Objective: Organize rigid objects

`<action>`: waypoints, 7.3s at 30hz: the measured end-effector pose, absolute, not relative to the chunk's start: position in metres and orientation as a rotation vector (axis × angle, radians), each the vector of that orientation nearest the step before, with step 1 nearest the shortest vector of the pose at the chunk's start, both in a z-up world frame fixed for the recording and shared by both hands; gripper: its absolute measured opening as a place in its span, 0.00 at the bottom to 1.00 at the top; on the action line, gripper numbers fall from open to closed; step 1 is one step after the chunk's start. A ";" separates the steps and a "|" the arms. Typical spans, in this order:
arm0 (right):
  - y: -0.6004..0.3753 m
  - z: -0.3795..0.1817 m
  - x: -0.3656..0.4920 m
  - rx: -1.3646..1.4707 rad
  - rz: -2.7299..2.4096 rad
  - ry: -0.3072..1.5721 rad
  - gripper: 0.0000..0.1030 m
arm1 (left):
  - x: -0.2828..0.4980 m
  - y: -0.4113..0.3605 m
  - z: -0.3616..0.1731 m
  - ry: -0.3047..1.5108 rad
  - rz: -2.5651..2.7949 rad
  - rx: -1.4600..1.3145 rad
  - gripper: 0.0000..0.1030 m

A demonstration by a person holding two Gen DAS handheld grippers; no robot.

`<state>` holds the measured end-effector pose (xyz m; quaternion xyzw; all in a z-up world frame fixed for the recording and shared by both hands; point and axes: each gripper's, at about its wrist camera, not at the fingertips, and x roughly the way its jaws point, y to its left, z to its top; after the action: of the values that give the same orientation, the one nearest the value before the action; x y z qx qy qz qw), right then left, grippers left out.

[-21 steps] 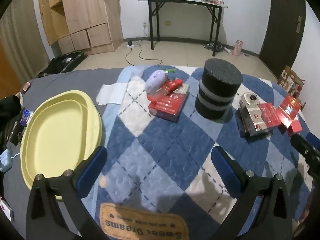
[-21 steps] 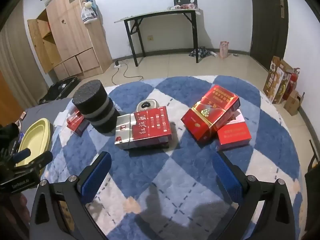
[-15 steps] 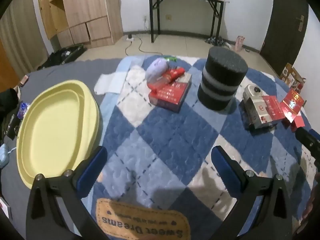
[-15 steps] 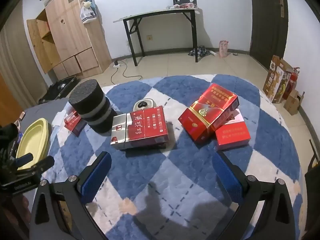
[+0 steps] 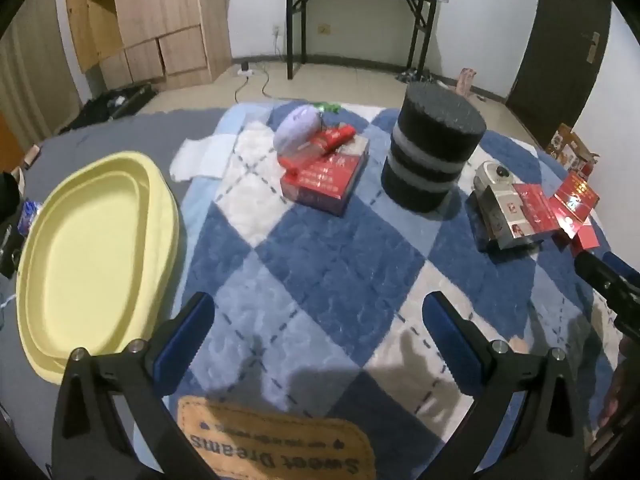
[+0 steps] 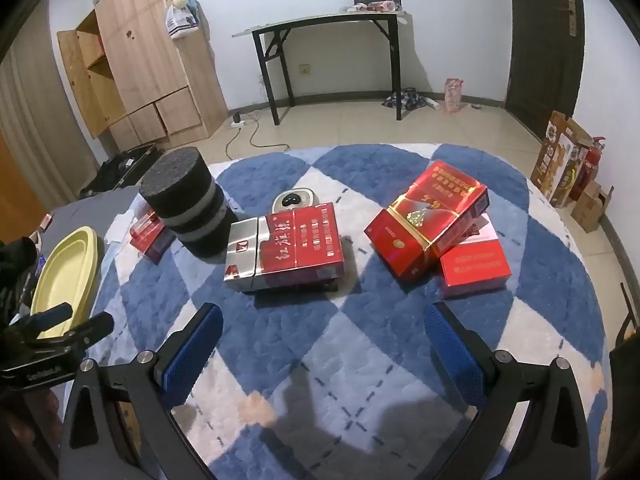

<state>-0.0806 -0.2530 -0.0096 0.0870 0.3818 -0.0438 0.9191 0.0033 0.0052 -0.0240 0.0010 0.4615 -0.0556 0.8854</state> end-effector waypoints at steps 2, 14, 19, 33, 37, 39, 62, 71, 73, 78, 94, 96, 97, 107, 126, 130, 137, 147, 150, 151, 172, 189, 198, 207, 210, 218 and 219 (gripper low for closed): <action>-0.250 -0.009 -0.082 0.167 -0.090 0.784 1.00 | 0.003 0.005 -0.026 0.967 -0.120 0.000 1.00; -0.242 -0.008 -0.088 0.124 -0.105 0.786 1.00 | -0.004 0.003 -0.025 0.957 -0.113 -0.001 1.00; -0.240 -0.009 -0.086 0.105 -0.101 0.796 1.00 | -0.008 0.004 -0.021 0.935 -0.109 0.014 1.00; -0.241 -0.009 -0.084 0.109 -0.073 0.767 1.00 | -0.004 -0.001 -0.021 0.932 -0.107 0.025 1.00; -0.246 -0.014 -0.080 0.122 -0.069 0.783 1.00 | -0.003 -0.002 -0.023 0.935 -0.105 0.028 1.00; -0.246 -0.016 -0.076 0.122 -0.070 0.792 1.00 | -0.002 -0.003 -0.025 0.942 -0.101 0.031 1.00; -0.254 -0.023 -0.071 0.136 -0.077 0.801 1.00 | 0.002 -0.002 -0.034 0.955 -0.080 0.041 1.00; -0.255 -0.024 -0.070 0.144 -0.078 0.806 1.00 | 0.002 -0.001 -0.033 0.965 -0.111 0.014 1.00; -0.255 -0.024 -0.070 0.143 -0.078 0.805 1.00 | 0.001 -0.001 -0.033 0.967 -0.115 0.009 1.00; -0.254 -0.025 -0.070 0.143 -0.078 0.812 1.00 | 0.002 -0.001 -0.035 0.978 -0.110 0.017 1.00; -0.256 -0.024 -0.070 0.167 -0.072 0.808 1.00 | 0.001 -0.002 -0.038 0.969 -0.109 0.041 1.00; -0.255 -0.024 -0.070 0.165 -0.070 0.809 1.00 | 0.002 -0.001 -0.040 0.976 -0.070 0.050 1.00; -0.255 -0.024 -0.070 0.164 -0.070 0.810 1.00 | 0.002 0.001 -0.041 0.984 -0.072 0.040 1.00; -0.258 -0.019 -0.074 0.175 -0.082 0.795 1.00 | 0.002 0.000 -0.046 1.023 -0.124 -0.016 1.00; -0.324 0.017 -0.067 0.060 -0.258 0.696 1.00 | 0.021 -0.017 0.009 1.004 -0.255 -0.038 1.00; -0.306 0.011 -0.062 -0.115 -0.210 0.652 1.00 | 0.052 -0.038 0.026 0.980 -0.244 0.048 1.00; -0.308 -0.010 -0.063 -0.155 -0.095 0.647 1.00 | 0.087 -0.071 0.022 0.973 -0.257 0.088 1.00; -0.305 -0.020 -0.039 -0.260 -0.027 0.681 1.00 | 0.125 -0.097 0.009 0.975 -0.244 0.152 1.00; -0.303 -0.025 -0.033 -0.307 -0.017 0.701 1.00 | 0.131 -0.100 0.005 0.971 -0.238 0.147 1.00; -0.302 -0.027 -0.031 -0.322 -0.017 0.703 1.00 | 0.132 -0.100 0.003 0.976 -0.240 0.145 1.00; -0.303 -0.053 -0.010 -0.363 -0.052 0.674 0.91 | 0.141 -0.080 0.009 0.967 -0.301 -0.003 0.66; -0.106 0.047 -0.055 -0.236 0.367 0.454 0.91 | 0.038 0.188 0.100 0.850 0.024 -0.040 0.66; 0.098 -0.025 -0.018 -0.274 0.576 0.674 0.90 | 0.081 0.287 0.010 0.987 0.125 -0.207 0.66; 0.174 -0.069 0.025 -0.396 0.588 0.779 0.90 | 0.085 0.312 -0.053 1.125 0.099 -0.240 0.66; 0.184 -0.082 0.027 -0.410 0.593 0.803 0.91 | 0.089 0.321 -0.067 1.146 0.119 -0.273 0.66; 0.206 -0.081 0.016 -0.390 0.623 0.797 1.00 | 0.096 0.309 -0.079 1.172 0.101 -0.214 0.77; 0.205 -0.075 0.013 -0.365 0.632 0.783 1.00 | 0.096 0.307 -0.074 1.155 0.095 -0.216 0.82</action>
<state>0.0126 0.2052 -0.0747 -0.1741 0.3731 0.3009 0.8602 0.0956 0.3070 -0.0741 -0.1017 0.5445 0.0449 0.8314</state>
